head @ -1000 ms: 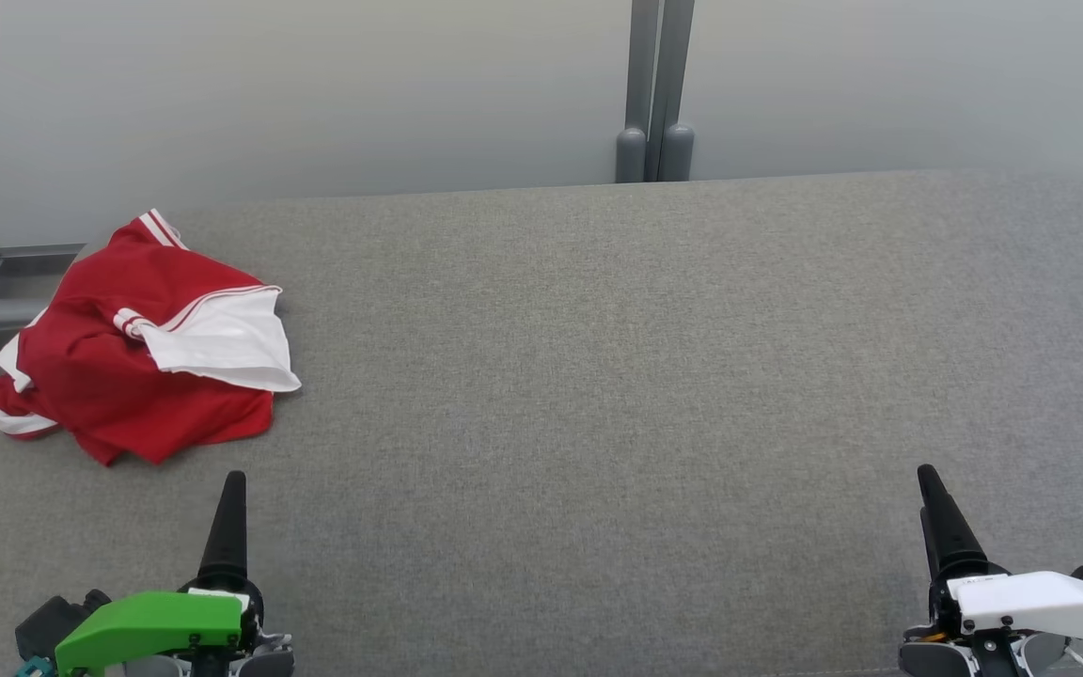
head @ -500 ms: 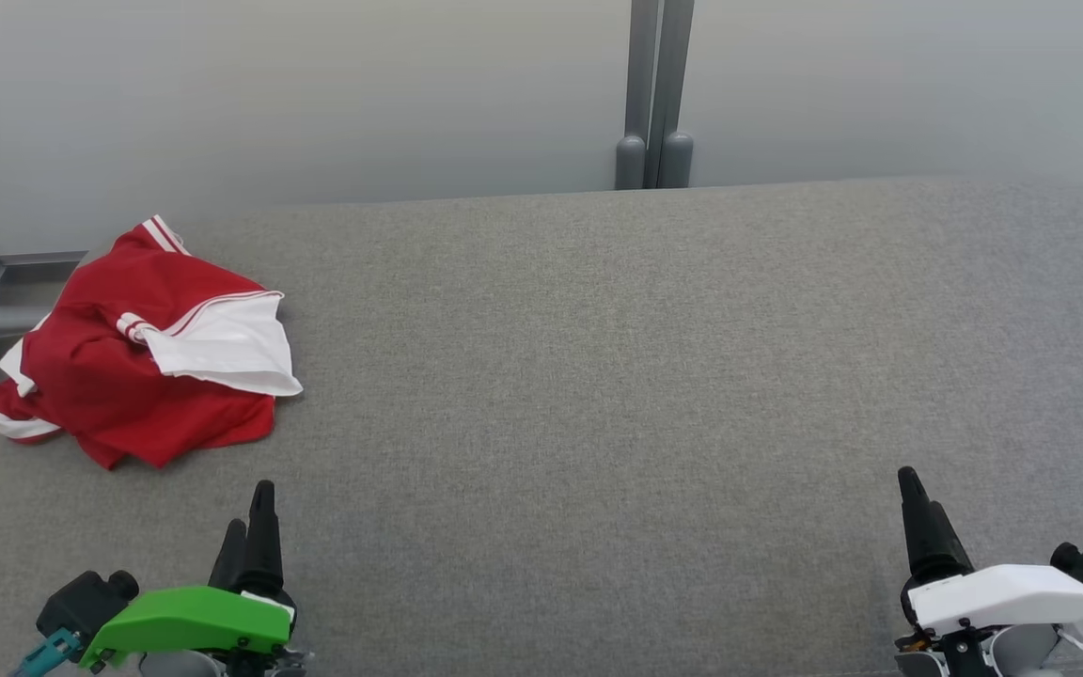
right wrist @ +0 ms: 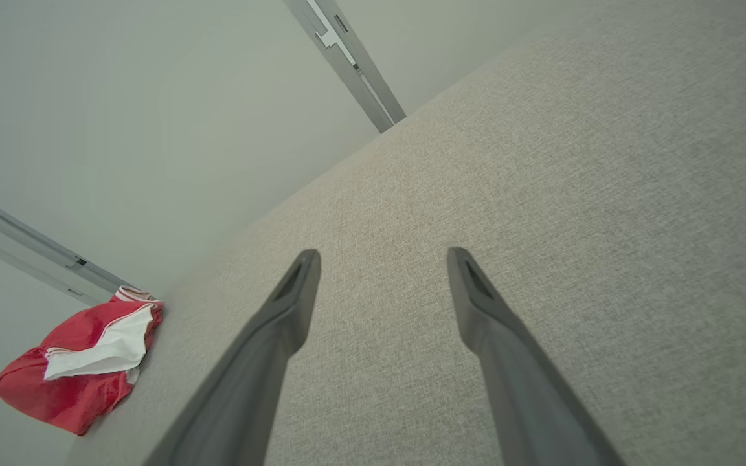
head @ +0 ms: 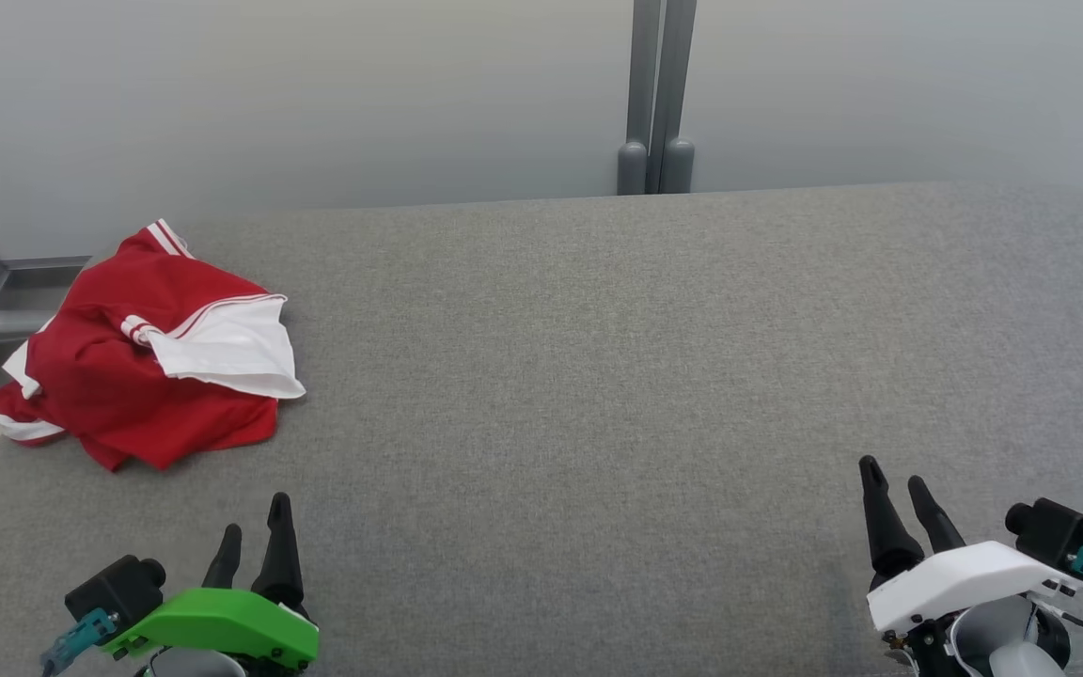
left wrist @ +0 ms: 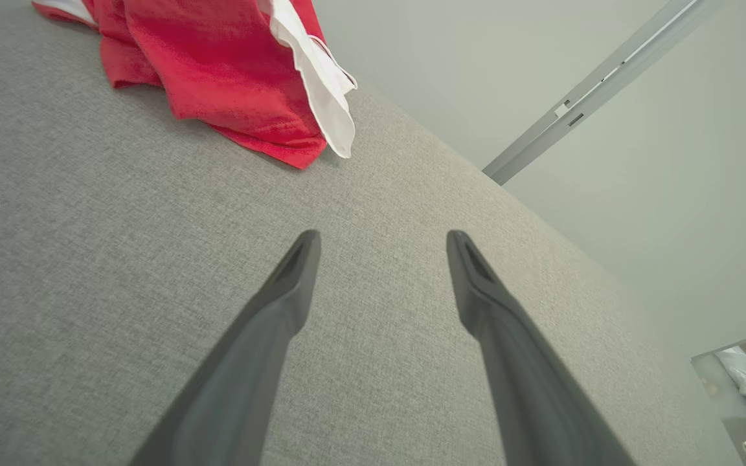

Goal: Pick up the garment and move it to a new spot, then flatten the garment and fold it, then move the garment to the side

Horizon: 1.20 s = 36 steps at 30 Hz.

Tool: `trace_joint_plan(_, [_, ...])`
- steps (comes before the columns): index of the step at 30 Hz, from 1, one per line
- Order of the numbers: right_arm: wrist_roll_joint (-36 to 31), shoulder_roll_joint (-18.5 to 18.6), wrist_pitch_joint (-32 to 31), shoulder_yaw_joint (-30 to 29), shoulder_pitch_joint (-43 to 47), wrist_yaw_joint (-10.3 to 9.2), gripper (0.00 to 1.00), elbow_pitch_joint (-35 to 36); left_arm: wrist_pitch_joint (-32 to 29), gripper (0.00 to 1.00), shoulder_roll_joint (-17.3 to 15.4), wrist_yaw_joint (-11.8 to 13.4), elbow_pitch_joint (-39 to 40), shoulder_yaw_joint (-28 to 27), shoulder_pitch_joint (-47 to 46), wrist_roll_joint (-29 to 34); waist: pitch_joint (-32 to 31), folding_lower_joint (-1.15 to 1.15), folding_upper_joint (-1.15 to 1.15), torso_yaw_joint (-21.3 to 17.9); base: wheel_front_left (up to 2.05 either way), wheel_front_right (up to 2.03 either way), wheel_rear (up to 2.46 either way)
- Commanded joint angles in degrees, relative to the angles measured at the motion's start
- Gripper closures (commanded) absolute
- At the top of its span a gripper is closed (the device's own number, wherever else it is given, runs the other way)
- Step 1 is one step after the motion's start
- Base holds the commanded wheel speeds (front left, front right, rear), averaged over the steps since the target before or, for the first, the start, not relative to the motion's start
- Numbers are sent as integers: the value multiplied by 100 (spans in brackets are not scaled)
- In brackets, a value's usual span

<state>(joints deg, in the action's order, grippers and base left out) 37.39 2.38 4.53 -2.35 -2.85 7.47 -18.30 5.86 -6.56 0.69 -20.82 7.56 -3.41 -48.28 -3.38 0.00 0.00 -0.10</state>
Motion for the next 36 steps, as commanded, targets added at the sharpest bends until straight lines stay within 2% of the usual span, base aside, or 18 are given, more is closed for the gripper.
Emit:
trace_joint_plan(1, [-353, 35, -54, 41, -132, 2, 0, 88, 63, 0, -92, 58, 26, 52, -182, 225, -9, 0, 0, 7, 0, 0, 0])
trace_joint_plan(8, [-1148, 40, -272, 228, -102, 2, 0, 221, 156, 0, -178, 202, -21, 189, -229, 688, -46, 0, 0, 19, 0, 0, 0])
trace_joint_plan(18, [-1939, 44, -428, 382, -109, 3, 0, 268, 229, 0, -348, 411, -72, 336, -228, 1265, -104, 0, 0, 28, 0, 0, 0])
trace_joint_plan(36, [-2927, 51, -259, 453, -106, 3, 0, 152, 363, 0, -562, 527, -163, 438, 66, 1790, -251, 0, 0, 34, 0, 0, 0])
